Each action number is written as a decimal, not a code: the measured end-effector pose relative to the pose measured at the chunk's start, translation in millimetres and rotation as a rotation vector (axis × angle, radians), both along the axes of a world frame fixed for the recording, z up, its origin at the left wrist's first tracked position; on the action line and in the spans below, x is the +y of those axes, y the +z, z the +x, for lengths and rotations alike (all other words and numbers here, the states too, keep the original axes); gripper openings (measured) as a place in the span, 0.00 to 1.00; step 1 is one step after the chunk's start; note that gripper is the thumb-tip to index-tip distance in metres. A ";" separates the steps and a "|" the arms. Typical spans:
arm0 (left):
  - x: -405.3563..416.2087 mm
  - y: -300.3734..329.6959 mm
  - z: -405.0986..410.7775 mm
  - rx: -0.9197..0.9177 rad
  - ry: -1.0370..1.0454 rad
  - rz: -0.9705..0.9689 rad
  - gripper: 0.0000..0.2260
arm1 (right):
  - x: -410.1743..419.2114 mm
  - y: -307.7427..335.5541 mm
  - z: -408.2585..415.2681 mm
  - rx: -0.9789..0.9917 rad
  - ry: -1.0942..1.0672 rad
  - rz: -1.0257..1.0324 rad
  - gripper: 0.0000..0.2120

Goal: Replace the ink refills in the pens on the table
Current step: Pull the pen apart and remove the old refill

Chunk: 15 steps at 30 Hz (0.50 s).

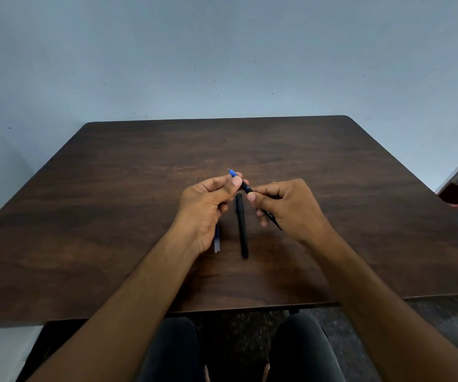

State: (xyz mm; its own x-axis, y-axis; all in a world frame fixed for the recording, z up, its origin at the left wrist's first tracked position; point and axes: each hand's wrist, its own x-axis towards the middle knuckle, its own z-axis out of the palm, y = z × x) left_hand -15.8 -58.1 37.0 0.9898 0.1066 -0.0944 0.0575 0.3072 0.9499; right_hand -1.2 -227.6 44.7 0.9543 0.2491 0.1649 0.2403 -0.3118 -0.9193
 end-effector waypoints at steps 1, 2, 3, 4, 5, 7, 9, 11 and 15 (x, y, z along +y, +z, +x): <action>-0.2 -0.4 0.7 0.021 0.022 -0.017 0.12 | 0.0 0.1 -0.5 -0.002 0.002 0.008 0.06; -0.4 -1.2 2.0 0.041 0.040 -0.026 0.11 | 0.1 0.1 -1.0 -0.003 0.005 0.010 0.06; -0.4 -2.2 2.9 0.056 0.046 -0.029 0.10 | -0.2 -0.1 -1.6 -0.003 0.009 0.009 0.06; -0.7 -3.0 3.6 0.063 0.042 -0.028 0.09 | -0.3 -0.2 -1.8 -0.002 0.012 0.009 0.06; -0.8 -3.1 3.8 0.059 0.031 -0.025 0.08 | -0.7 -0.3 -1.9 -0.002 0.013 0.007 0.06; 0.0 -3.2 3.3 0.016 -0.017 0.009 0.10 | -1.3 -0.4 -1.4 -0.007 0.007 -0.006 0.06; 1.1 -2.1 1.4 -0.041 -0.084 0.077 0.11 | -2.4 -0.3 -0.7 -0.012 0.001 -0.023 0.05; 0.7 -1.7 -0.4 -0.071 -0.105 0.116 0.10 | -3.1 -0.4 -0.5 -0.008 0.000 -0.026 0.05; -3.6 1.2 -1.2 -0.037 0.004 0.110 0.12 | -1.4 -0.2 -1.3 -0.003 0.007 0.002 0.05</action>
